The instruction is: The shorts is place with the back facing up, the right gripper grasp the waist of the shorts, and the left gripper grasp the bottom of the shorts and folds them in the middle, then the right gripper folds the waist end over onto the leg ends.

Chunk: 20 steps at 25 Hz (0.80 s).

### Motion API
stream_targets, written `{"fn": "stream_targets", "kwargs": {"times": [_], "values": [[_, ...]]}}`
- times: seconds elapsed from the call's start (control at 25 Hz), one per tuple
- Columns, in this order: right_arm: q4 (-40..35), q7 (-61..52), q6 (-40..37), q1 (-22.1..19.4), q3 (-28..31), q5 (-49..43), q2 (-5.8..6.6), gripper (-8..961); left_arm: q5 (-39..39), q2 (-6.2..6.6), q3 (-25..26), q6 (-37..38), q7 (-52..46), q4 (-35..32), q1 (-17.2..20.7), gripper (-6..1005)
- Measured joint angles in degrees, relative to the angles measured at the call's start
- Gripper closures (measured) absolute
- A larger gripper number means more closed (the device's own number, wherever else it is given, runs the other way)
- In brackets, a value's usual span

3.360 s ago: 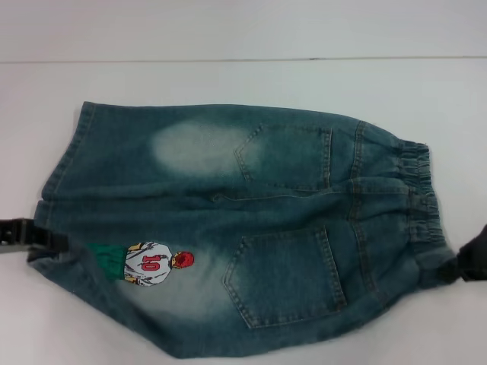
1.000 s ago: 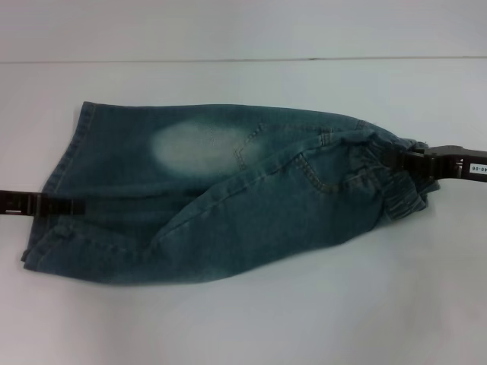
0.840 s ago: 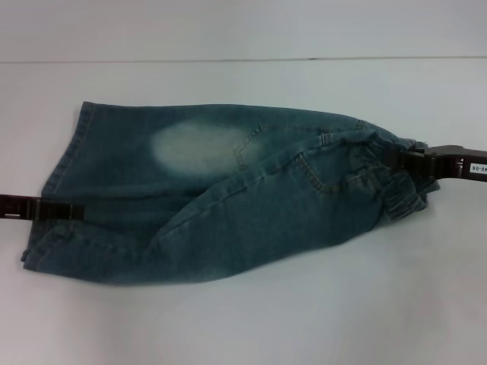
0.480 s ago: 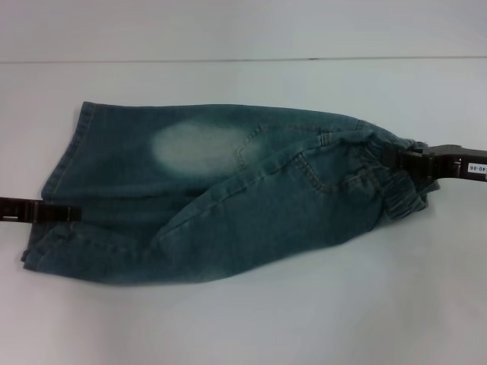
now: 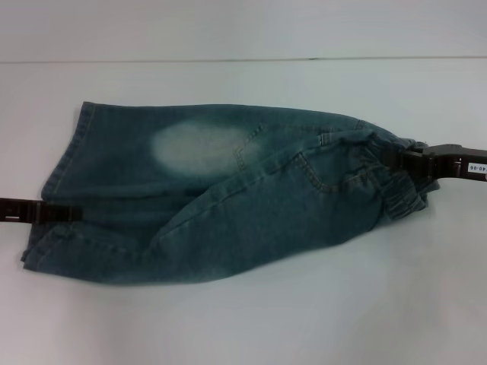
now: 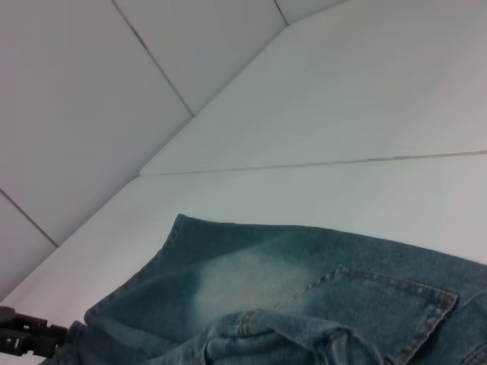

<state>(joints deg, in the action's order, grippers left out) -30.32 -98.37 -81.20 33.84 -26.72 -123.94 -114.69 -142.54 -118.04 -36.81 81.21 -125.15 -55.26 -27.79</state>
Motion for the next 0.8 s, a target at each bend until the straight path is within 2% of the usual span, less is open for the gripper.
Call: {"fn": "stream_targets", "kwargs": {"times": [0.8], "values": [[0.0,0.02,-0.08,0.23,-0.09,0.01,0.0,909,-0.11,-0.71,-2.13,-1.85,0.69,0.26,1.01,392]]}}
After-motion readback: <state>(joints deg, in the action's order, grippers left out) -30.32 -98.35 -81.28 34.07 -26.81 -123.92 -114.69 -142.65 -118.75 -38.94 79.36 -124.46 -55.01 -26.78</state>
